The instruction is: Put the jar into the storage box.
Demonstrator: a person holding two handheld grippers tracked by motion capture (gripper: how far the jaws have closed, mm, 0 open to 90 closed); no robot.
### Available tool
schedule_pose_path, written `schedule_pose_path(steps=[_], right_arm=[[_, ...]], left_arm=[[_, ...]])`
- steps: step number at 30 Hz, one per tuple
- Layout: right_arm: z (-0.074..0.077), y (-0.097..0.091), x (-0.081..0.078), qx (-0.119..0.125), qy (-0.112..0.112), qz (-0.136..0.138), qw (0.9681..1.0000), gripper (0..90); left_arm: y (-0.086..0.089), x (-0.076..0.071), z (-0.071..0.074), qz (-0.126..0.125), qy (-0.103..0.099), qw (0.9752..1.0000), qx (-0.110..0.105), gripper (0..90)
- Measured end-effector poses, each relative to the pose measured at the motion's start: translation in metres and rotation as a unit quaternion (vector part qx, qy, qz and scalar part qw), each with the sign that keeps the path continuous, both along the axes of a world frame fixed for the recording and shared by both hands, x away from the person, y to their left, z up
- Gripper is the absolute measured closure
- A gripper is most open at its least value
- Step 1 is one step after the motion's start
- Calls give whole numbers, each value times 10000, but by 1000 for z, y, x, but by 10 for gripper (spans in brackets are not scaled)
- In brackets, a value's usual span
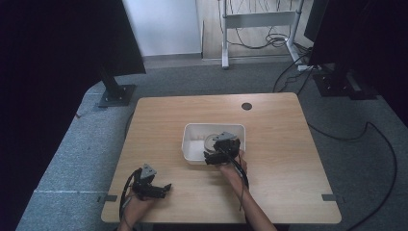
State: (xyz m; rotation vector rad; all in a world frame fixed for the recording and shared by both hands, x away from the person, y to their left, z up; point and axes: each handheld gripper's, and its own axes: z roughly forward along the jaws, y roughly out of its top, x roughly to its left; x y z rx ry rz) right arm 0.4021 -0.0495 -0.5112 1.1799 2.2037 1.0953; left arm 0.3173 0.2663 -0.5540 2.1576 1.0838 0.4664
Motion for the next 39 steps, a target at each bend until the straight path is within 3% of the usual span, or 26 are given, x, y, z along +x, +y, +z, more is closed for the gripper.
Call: schedule_pose_path(steps=[39], right_arm=[[11,-29,-29,23,-272,308,9992,50]], left_arm=[[0,0,0,1,-2,10000,-3,0]])
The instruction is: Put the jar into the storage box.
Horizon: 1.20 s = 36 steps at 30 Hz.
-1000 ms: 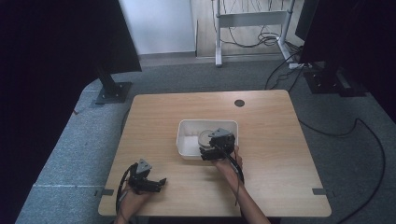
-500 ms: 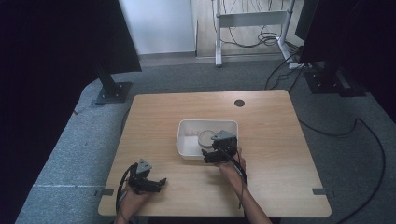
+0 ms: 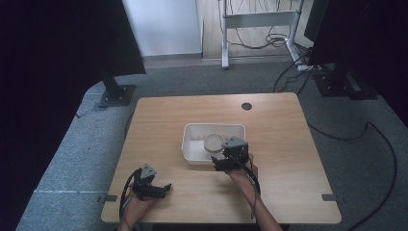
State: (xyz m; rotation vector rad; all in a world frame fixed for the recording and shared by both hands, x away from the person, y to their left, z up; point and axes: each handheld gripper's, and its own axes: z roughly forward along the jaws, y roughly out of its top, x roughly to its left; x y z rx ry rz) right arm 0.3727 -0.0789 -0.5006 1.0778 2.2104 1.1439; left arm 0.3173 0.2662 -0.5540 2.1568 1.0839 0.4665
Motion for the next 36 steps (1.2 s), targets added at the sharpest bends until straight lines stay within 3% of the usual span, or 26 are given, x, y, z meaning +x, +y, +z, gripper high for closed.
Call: schedule_pose_path(steps=[36], right_arm=[[6,-38,-35,30,-294,144,9995,67]], left_arm=[[0,0,0,-3,0,10000,3,0]])
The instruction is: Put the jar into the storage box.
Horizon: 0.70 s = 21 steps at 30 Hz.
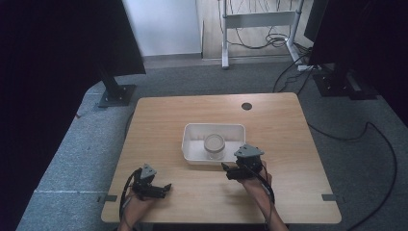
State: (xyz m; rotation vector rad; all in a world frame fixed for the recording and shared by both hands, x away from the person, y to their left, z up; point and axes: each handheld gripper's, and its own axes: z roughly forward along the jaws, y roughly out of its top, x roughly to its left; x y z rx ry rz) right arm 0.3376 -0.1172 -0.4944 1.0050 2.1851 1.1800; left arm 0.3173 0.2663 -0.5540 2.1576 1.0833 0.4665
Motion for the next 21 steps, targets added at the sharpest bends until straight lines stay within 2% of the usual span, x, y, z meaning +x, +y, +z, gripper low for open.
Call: schedule_pose_path(steps=[12,21], right_arm=[[-5,-23,-13,-20,22,-194,9998,64],[-8,-35,-24,-128,-10,-252,9996,63]], left_arm=[[0,0,0,-2,2,10000,4,0],[0,0,0,0,1,10000,2,0]])
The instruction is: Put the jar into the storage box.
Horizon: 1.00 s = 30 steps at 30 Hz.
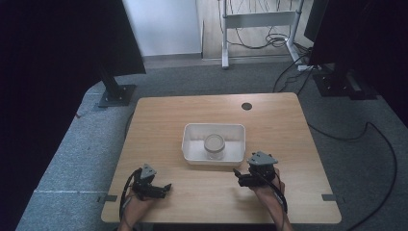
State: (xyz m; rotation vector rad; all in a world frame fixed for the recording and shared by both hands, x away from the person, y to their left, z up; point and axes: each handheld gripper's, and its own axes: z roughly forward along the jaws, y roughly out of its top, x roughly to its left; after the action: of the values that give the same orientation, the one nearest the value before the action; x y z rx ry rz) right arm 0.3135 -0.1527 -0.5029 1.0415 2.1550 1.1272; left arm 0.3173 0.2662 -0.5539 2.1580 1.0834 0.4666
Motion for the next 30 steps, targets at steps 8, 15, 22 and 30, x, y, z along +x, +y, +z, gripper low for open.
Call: schedule_pose_path(steps=[8,15,22,30], right_arm=[[-9,-18,-9,31,49,-137,9999,61],[-16,-34,-18,15,67,-293,9995,60],[-25,-47,-26,-64,160,-437,9989,59],[-36,-58,-33,-135,360,-574,9976,58]], left_arm=[[0,0,0,0,0,10000,-3,0],[0,0,0,0,-3,10000,-2,0],[0,0,0,1,-3,10000,-5,0],[0,0,0,1,-4,10000,-4,0]])
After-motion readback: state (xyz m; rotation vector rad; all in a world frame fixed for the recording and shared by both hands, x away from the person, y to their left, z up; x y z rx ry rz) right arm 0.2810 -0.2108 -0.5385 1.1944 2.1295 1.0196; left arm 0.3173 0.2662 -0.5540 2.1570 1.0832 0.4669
